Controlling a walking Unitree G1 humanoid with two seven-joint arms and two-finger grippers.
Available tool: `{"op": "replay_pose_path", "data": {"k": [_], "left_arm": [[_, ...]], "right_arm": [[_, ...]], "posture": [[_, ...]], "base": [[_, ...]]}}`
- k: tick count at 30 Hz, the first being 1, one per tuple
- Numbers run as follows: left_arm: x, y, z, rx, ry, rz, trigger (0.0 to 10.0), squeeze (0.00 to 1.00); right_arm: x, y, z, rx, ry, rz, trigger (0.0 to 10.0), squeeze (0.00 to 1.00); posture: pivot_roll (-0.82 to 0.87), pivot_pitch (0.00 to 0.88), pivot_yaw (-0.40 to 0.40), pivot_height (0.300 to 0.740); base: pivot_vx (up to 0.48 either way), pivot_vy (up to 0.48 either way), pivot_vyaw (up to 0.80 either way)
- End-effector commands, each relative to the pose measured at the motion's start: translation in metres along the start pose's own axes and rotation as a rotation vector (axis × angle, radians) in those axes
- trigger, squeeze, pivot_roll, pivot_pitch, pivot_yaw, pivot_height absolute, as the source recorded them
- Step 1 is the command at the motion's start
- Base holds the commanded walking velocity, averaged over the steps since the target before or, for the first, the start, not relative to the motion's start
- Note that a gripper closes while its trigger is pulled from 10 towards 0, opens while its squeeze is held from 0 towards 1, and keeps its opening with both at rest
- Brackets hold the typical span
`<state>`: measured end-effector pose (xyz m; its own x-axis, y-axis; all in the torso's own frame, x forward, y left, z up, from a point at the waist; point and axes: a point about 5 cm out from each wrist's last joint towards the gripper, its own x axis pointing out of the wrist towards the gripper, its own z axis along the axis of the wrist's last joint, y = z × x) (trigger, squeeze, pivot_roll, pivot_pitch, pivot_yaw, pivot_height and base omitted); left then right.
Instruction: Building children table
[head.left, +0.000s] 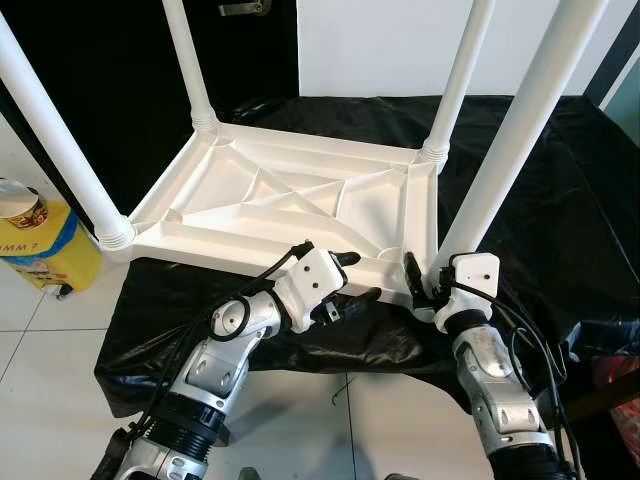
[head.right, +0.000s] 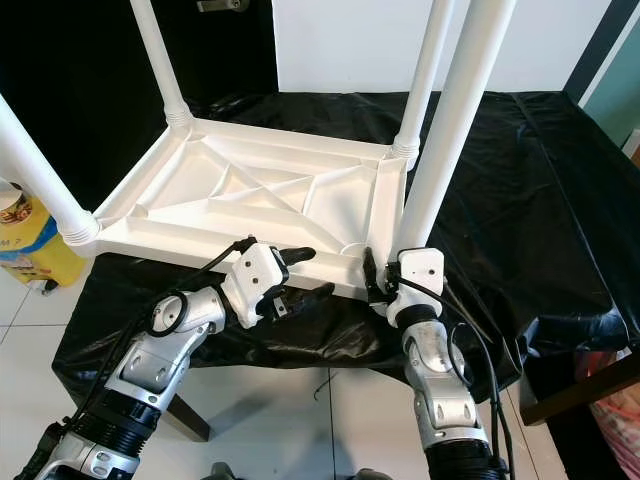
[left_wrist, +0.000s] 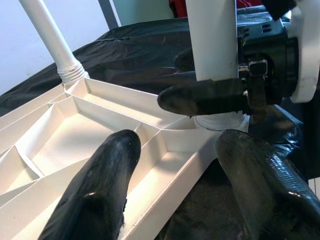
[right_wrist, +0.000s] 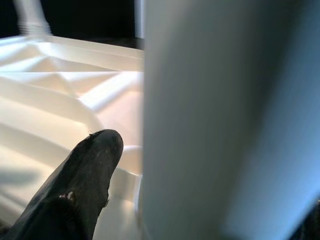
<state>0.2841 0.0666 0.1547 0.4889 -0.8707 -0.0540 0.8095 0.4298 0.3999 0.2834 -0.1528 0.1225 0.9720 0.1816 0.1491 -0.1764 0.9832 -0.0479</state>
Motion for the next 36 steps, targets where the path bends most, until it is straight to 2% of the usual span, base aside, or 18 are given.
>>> {"op": "replay_pose_path", "data": {"k": [1,2,3,8,13,16,17,18,19,29,30,31,32,36], "left_arm": [[0.003,-0.003,-0.003,0.01,0.01,0.003,10.0,0.0],[0.003,-0.003,-0.003,0.01,0.01,0.003,10.0,0.0],[0.004,-0.005,-0.002,0.013,0.008,-0.01,10.0,0.0],[0.005,-0.006,-0.002,0.015,0.008,-0.017,10.0,0.0],[0.002,-0.008,-0.003,0.043,0.025,-0.035,10.0,0.0],[0.001,-0.009,-0.003,0.046,0.024,-0.04,10.0,0.0],[0.001,-0.01,-0.003,0.046,0.024,-0.042,10.0,0.0],[0.001,-0.011,-0.005,0.06,0.034,-0.049,10.0,0.0],[0.001,-0.011,-0.006,0.067,0.039,-0.053,10.0,0.0],[-0.002,-0.013,-0.01,0.038,0.048,-0.049,10.0,0.0],[-0.002,-0.013,-0.011,0.039,0.049,-0.047,10.0,0.0],[-0.002,-0.013,-0.011,0.04,0.05,-0.047,10.0,0.0],[-0.001,-0.013,-0.011,0.038,0.049,-0.044,10.0,0.0],[0.0,-0.012,-0.012,0.035,0.045,-0.037,10.0,0.0]], "right_arm": [[0.002,-0.005,0.0,-0.025,0.008,0.143,10.0,0.0],[0.002,-0.005,0.0,-0.025,0.008,0.143,10.0,0.0],[0.004,-0.012,0.001,-0.059,0.026,0.243,10.0,0.0],[0.006,-0.018,0.002,-0.081,0.041,0.292,10.0,0.0],[0.008,-0.022,-0.002,-0.112,0.076,0.424,10.0,0.0],[0.008,-0.023,-0.003,-0.114,0.082,0.444,10.0,0.0],[0.008,-0.023,-0.005,-0.112,0.088,0.456,6.5,0.0],[0.008,-0.023,-0.007,-0.115,0.095,0.465,1.6,0.0],[0.007,-0.024,-0.009,-0.114,0.101,0.469,0.0,0.0],[0.002,-0.03,-0.022,-0.118,0.141,0.435,0.0,0.0],[0.001,-0.03,-0.024,-0.114,0.149,0.422,8.1,0.0],[0.0,-0.031,-0.026,-0.112,0.154,0.415,8.1,0.0],[0.0,-0.031,-0.027,-0.107,0.16,0.4,10.0,0.0],[0.0,-0.031,-0.029,-0.089,0.164,0.364,10.0,0.0]], "posture": [[-0.07,0.026,-0.002,0.74],[-0.07,0.026,-0.002,0.74],[-0.07,0.027,-0.002,0.74],[-0.07,0.027,-0.002,0.74],[-0.04,0.028,-0.004,0.74],[-0.04,0.028,-0.004,0.74],[-0.03,0.025,-0.004,0.74],[-0.03,0.023,-0.007,0.74],[-0.03,0.022,-0.009,0.74],[-0.03,0.01,-0.004,0.74],[-0.03,0.006,-0.003,0.74],[-0.04,0.005,-0.003,0.74],[-0.04,0.0,0.0,0.74],[-0.06,0.0,0.006,0.74]], "base": [[0.0,0.0,0.0],[0.0,0.0,0.0],[0.0,0.0,0.0],[0.0,0.0,0.0],[0.0,0.0,0.0],[0.0,0.0,0.0],[0.0,0.0,0.0],[0.0,0.0,0.0],[0.0,0.0,0.0],[0.0,0.0,0.0],[0.0,0.0,0.0],[0.0,0.0,0.0],[0.0,0.0,0.0],[0.0,0.0,0.0]]}}
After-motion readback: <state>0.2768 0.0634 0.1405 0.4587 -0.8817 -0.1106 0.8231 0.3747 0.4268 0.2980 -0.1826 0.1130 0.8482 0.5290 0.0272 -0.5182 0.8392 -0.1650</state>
